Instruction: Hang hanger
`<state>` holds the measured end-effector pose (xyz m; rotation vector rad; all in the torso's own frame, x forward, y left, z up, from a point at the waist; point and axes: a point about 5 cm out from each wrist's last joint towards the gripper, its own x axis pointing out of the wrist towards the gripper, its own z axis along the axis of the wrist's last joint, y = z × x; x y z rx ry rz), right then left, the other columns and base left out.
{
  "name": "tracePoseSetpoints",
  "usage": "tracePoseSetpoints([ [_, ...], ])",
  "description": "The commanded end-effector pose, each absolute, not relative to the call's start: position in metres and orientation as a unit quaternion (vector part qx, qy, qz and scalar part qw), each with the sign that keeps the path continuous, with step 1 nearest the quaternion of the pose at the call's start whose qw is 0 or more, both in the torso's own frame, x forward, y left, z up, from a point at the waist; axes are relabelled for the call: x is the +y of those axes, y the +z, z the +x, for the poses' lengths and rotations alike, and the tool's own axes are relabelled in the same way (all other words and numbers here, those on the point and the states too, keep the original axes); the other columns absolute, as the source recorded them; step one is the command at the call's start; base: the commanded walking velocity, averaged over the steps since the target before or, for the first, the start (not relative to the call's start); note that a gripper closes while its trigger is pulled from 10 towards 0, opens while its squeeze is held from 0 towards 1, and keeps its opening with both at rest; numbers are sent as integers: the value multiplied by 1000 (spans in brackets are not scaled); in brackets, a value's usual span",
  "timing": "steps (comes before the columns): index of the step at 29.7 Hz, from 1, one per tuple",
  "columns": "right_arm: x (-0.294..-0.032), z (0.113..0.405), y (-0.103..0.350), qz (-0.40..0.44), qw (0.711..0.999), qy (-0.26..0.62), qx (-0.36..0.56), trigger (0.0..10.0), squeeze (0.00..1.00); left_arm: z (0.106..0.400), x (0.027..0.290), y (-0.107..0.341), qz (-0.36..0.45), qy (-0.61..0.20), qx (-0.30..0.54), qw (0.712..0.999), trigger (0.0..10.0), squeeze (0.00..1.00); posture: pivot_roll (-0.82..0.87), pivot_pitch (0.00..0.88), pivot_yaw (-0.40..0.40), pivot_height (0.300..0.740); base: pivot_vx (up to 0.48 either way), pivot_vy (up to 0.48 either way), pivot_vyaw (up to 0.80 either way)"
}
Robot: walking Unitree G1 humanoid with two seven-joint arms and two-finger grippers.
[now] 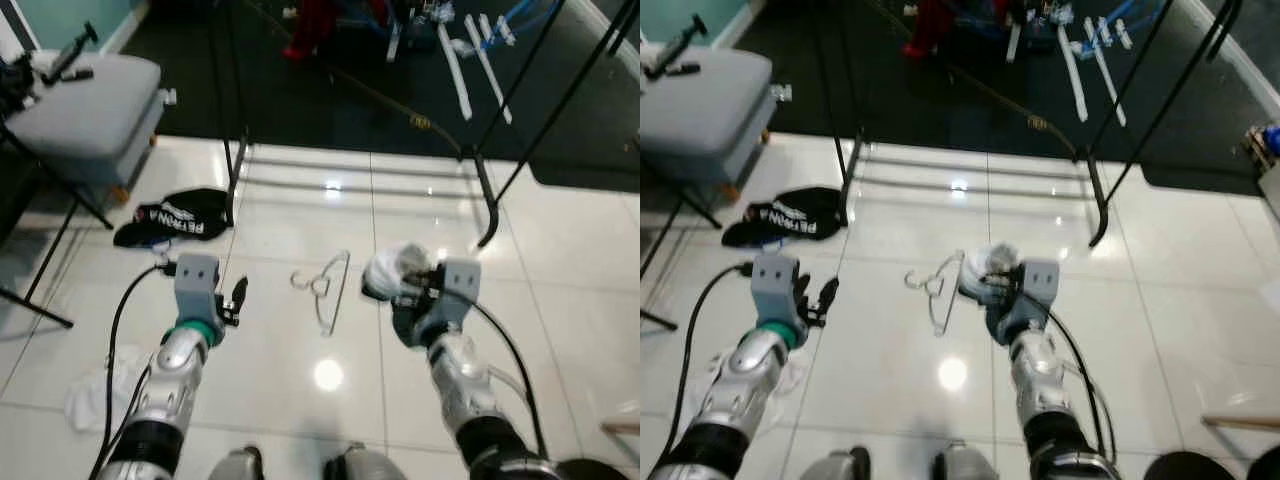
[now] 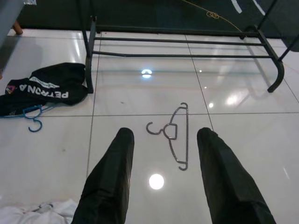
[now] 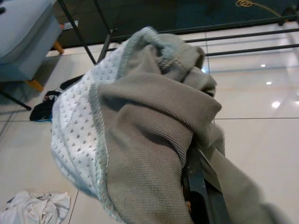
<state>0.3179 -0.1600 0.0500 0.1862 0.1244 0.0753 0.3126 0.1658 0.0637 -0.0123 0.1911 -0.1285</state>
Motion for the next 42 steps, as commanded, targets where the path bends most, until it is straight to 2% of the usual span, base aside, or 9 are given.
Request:
tracePoseSetpoints([
  [1, -163, 314, 45, 93, 992, 32, 73, 10000, 0, 308, 165, 56, -14, -72, 117, 990, 10000, 0, -3, 106, 16, 740, 0, 480, 0],
  [9, -163, 313, 44, 95, 992, 30, 73, 10000, 0, 307, 166, 56, -9, -76, 115, 990, 10000, 0, -2, 106, 22, 740, 0, 480, 0],
  [17, -163, 313, 44, 97, 992, 27, 72, 10000, 0, 309, 161, 55, 21, -78, 119, 990, 10000, 0, -2, 107, 29, 740, 0, 0, 0],
  [31, -163, 312, 45, 102, 992, 23, 68, 10000, 0, 310, 161, 57, 19, -80, 113, 990, 10000, 0, 2, 120, 33, 740, 0, 0, 0],
  [36, -161, 316, 53, 89, 993, 52, 56, 10000, 0, 311, 163, 62, 24, -84, 103, 991, 10000, 0, 1, 123, 38, 740, 0, 0, 0],
  [38, -158, 319, 61, 87, 992, 87, 38, 10000, 0, 312, 163, 67, 29, -94, 91, 991, 10000, 0, -1, 123, 44, 740, 0, 0, 0],
  [39, -151, 320, 71, 77, 984, 161, 27, 10000, 0, 313, 165, 74, 34, -107, 79, 991, 10000, 0, -16, 120, 55, 740, 0, 0, 0],
  [40, -151, 320, 71, 77, 984, 161, 27, 10000, 0, 313, 165, 74, 34, -107, 79, 991, 10000, 0, -16, 120, 55, 740, 0, 0, 0],
  [42, -140, 317, 87, 23, 955, 294, 21, 10000, 0, 314, 171, 84, 55, -122, 53, 990, 10000, 0, -23, 115, 60, 740, 0, 0, 0],
])
